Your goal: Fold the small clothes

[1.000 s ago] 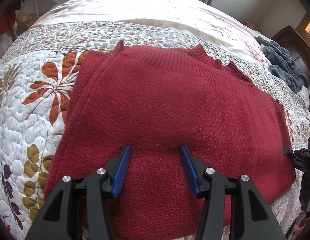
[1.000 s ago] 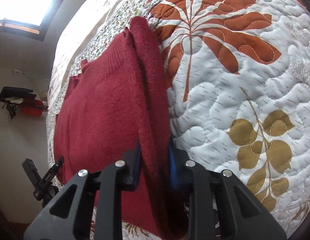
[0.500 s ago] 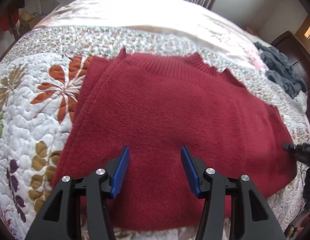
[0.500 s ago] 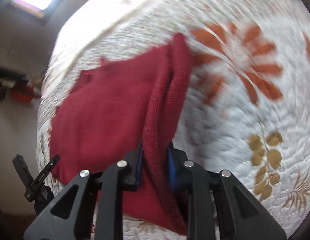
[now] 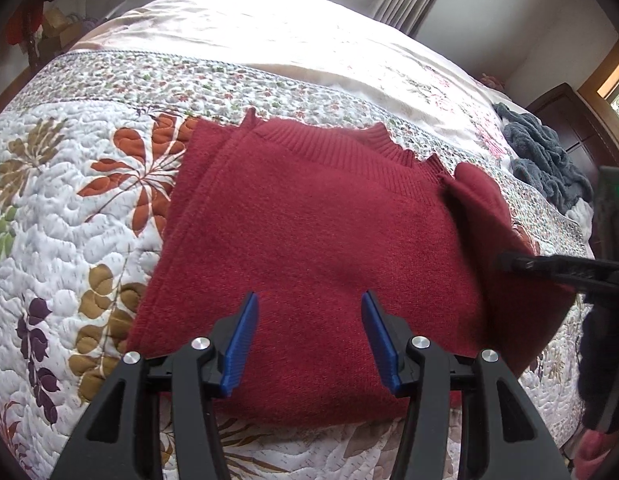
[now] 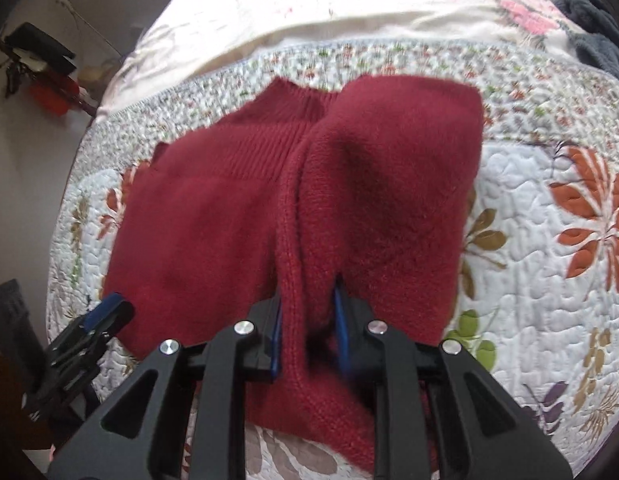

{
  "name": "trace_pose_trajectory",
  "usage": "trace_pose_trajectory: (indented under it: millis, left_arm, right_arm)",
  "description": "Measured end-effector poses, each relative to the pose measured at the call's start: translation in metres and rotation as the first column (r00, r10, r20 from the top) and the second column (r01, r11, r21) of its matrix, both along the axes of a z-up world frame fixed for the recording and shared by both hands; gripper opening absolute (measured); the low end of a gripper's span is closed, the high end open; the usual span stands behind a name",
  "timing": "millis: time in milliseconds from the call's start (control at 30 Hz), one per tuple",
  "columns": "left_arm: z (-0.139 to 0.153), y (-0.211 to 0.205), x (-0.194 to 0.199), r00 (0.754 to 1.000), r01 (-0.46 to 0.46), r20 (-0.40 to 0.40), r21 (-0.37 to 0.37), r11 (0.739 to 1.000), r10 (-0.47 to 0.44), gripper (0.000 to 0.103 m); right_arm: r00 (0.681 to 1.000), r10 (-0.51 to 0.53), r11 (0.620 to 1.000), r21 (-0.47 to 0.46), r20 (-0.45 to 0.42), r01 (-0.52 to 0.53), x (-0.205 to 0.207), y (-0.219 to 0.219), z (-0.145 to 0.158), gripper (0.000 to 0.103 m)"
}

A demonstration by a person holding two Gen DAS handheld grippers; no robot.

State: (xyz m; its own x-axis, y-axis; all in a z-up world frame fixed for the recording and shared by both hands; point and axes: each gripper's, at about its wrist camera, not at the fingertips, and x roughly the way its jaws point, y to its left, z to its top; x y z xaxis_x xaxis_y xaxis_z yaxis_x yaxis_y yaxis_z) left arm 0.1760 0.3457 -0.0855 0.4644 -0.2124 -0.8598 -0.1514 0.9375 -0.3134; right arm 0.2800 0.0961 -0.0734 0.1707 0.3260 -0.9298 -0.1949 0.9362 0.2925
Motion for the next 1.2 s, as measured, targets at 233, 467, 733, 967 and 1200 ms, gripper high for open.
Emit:
trace_pose_trajectory:
  millis: [233,467,733,967,1200]
  left_arm:
    - [-0.001,0.002,0.001,1.000,-0.004,-0.006,-0.014,1.000,0.004,0.054]
    - [0.004,-0.008,0.007,1.000,0.017,-0.002,-0.026,1.000,-0.017,0.054]
    - [0.014,-0.033,0.022,0.998,0.064,0.010,-0.112,0.992,-0.064,0.054]
    - [0.006,-0.073,0.057,0.995,0.092,-0.010,-0.282,0.955,-0.098,0.055]
    - [-0.022,-0.100,0.098,0.991,0.060,-0.085,-0.381,0.923,-0.099,0.056]
  right_arm:
    - [0.998,-0.016,0.996,0.086,-0.053,0.020,0.001,0.004,-0.016,0.034]
    - [0.991,-0.045,0.965,0.252,-0.127,0.076,0.008,-0.015,0.000,0.040]
    - [0.990,-0.120,0.948,0.289,-0.075,0.136,0.010,-0.067,0.032,0.040]
    - [0.969,-0.220,0.939,0.245,-0.114,0.242,-0.021,-0.132,-0.008,0.040]
    - [0.957,-0.255,0.921,0.266,-0.139,0.284,-0.057,-0.175,-0.036,0.040]
